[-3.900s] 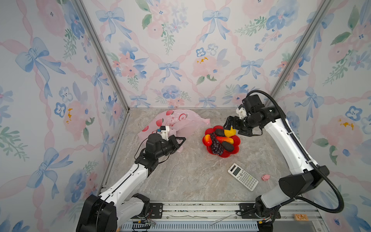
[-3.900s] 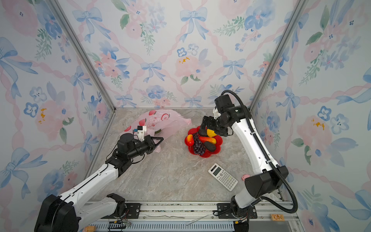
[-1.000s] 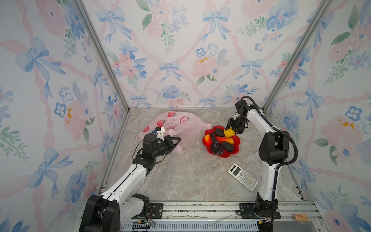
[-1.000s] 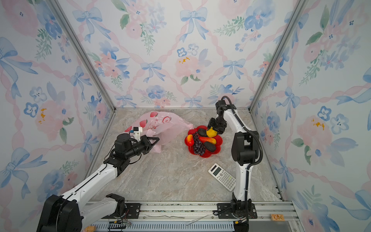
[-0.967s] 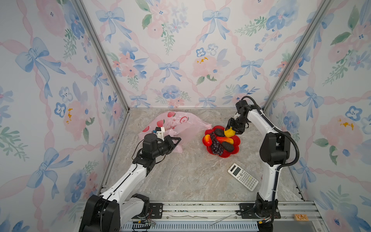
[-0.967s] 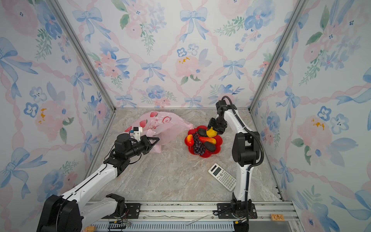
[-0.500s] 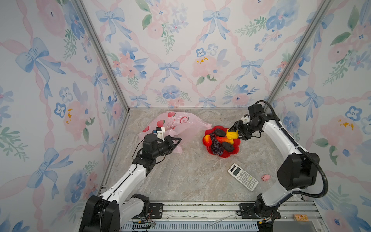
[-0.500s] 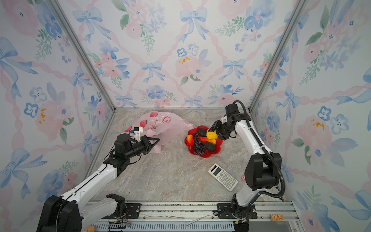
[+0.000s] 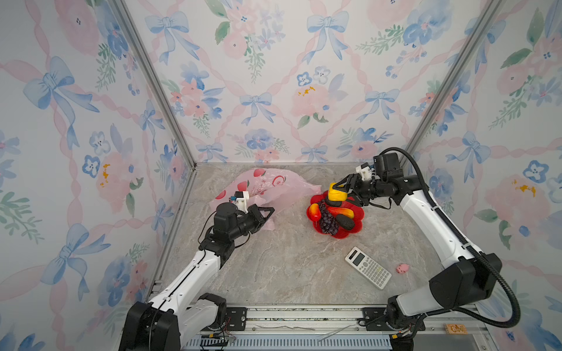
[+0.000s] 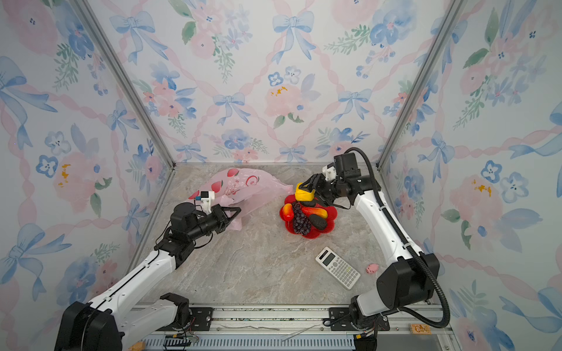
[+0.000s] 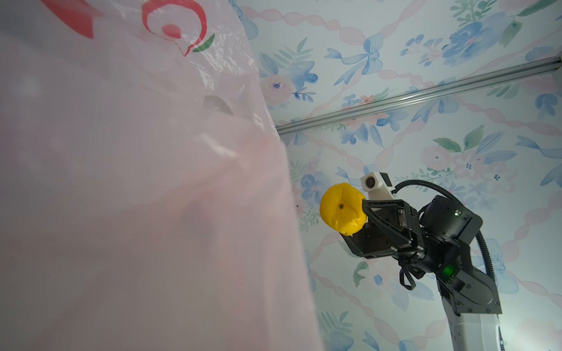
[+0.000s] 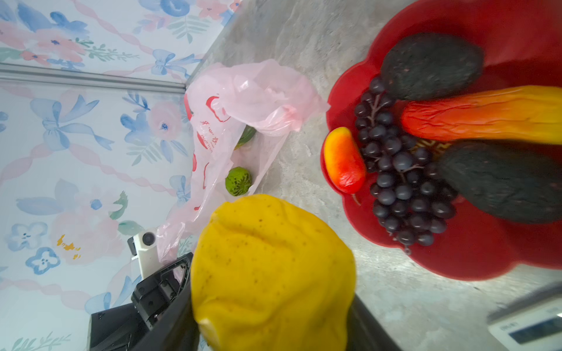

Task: Place the fruits into the plastic bag
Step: 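Grasp and lift the yellow fruit, carrying it toward the bag mouth, then push the yellow fruit into the bag held by the left gripper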

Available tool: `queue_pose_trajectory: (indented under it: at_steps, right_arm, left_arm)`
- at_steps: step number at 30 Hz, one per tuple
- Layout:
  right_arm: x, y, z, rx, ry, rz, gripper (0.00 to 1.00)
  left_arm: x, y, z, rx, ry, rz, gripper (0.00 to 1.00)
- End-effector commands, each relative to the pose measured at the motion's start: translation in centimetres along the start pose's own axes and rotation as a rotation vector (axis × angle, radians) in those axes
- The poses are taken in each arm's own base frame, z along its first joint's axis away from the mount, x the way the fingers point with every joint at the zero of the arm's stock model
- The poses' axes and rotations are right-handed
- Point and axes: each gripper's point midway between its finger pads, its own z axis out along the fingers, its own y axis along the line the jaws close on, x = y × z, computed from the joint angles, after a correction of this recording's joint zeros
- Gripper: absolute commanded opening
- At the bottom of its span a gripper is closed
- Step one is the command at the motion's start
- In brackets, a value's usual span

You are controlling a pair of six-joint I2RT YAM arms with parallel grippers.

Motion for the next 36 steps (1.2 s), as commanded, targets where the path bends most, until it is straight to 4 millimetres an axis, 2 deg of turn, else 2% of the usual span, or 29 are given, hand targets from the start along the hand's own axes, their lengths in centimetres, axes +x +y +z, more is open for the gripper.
queue_pose_trajectory:
  at_steps: [1, 4, 9, 15, 20, 30, 36]
  right_arm:
    - [0.4, 3.8, 2.1, -0.082, 0.03, -0.034, 0.5]
    - [1.3, 5.6, 4.8, -0.104, 0.07, -0.058, 0.49]
    - [2.8, 7.6, 10.4, -0.122, 0.144, -0.076, 0.49]
    - [5.2, 9.1, 15.0, -0.121, 0.225, -0.108, 0.48]
    - [7.2, 8.5, 17.0, -0.101, 0.27, -0.118, 0.48]
    - [9.6, 5.9, 19.1, -0.056, 0.308, -0.126, 0.47]
    - [10.2, 4.9, 20.4, -0.044, 0.328, -0.112, 0.47]
  left_arm:
    - [0.4, -0.5, -0.4, 0.024, 0.001, 0.025, 0.0]
    - [0.5, -0.6, -0.5, 0.027, -0.001, 0.024, 0.0]
    - [0.5, -0.9, -0.6, 0.033, -0.005, 0.026, 0.0]
    - [0.2, -1.4, -0.5, 0.039, -0.014, 0.03, 0.0]
    - [-0.8, -2.0, -0.5, 0.04, -0.052, 0.027, 0.0]
    - [-3.0, -5.0, -0.3, 0.095, -0.115, 0.023, 0.0]
    - [-2.8, -6.3, 0.1, 0.132, -0.085, 0.014, 0.0]
